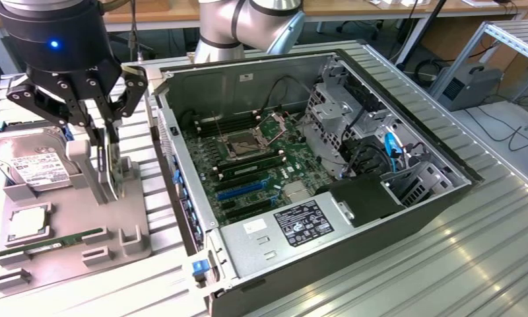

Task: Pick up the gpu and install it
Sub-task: 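Pick up the gpu and move the gpu toward the slot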

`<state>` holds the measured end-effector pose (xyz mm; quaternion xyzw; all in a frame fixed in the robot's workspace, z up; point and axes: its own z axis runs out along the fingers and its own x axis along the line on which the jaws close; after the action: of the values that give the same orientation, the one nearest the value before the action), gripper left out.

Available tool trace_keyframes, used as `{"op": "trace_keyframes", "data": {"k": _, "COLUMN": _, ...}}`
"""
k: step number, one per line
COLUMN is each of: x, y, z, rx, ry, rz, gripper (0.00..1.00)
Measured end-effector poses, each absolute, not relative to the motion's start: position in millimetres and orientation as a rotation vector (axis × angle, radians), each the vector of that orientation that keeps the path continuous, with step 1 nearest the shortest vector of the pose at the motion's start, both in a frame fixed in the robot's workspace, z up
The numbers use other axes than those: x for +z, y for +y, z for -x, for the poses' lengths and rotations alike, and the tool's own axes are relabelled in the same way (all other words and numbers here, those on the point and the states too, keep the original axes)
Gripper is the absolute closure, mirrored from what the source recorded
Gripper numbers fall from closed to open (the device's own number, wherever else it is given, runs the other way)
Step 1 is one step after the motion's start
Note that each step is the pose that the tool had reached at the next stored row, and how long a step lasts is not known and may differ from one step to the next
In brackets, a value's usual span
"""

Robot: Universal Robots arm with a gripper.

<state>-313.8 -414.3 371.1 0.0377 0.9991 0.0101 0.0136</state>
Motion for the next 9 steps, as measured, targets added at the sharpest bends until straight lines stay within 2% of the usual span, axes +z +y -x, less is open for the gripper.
{"op": "trace_keyframes", "data": {"k": 9, "x": 375.5, "y": -414.3, "z": 313.8, "rx": 0.032, "ry": 3.112, "rz": -0.117, "gripper": 0.73}}
